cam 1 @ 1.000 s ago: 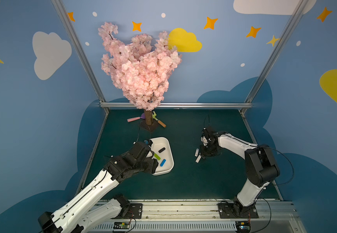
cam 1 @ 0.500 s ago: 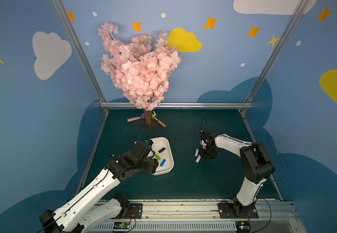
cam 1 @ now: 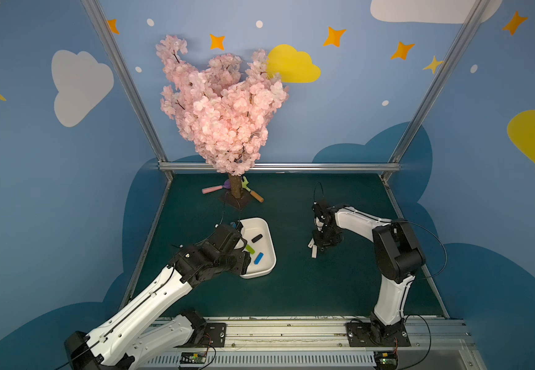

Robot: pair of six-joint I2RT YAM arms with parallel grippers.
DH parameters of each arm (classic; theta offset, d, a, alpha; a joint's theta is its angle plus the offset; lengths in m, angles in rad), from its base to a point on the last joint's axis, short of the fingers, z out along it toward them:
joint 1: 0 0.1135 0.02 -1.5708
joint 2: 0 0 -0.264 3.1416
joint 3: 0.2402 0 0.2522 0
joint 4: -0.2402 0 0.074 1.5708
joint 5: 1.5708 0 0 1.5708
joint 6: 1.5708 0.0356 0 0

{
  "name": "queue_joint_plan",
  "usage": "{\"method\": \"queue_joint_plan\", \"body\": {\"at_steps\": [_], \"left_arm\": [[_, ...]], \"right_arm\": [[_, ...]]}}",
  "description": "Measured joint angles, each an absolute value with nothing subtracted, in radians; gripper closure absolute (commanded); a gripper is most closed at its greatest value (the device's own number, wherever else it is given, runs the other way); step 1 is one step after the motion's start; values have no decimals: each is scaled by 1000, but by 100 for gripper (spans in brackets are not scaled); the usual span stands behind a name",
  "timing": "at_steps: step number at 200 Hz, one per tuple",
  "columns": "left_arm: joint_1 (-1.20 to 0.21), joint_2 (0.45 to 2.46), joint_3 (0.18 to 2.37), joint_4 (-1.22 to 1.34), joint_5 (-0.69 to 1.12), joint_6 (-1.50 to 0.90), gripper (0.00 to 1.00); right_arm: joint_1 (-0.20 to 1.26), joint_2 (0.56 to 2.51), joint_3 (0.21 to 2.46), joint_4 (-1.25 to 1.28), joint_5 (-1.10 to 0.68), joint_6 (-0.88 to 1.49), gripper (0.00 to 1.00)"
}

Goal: Put the usb flash drive into the storage box
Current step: Pick up the USB flash from the center of the board, then place the USB flash in the storage box.

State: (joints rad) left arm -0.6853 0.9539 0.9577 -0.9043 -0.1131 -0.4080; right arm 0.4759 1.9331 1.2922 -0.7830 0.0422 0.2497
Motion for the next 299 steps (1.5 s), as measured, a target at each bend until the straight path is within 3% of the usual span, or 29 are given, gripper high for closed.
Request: {"method": "queue_joint_plan", "body": {"at_steps": [41, 79, 131, 179, 228, 299], "left_arm": [[-695, 957, 958, -905, -128, -408, 35], [-697, 960, 958, -905, -131, -408, 35], [-703, 967, 957, -905, -135, -408, 35], [-708, 964, 958, -905, -150, -411, 35], [-708, 896, 958, -923, -229, -430, 33], [-708, 826, 958, -937, -294, -451, 32]], "right_arm": [[476, 1942, 1301, -786, 47, 249, 73], [476, 1941, 1301, -782, 48, 250, 87], [476, 1935, 1293, -773, 43, 247, 95], [502, 1837, 1232, -753, 7, 242, 94], [678, 1650, 1308, -724, -122, 227, 91], [902, 1914, 1575, -679, -204, 233, 92]]}}
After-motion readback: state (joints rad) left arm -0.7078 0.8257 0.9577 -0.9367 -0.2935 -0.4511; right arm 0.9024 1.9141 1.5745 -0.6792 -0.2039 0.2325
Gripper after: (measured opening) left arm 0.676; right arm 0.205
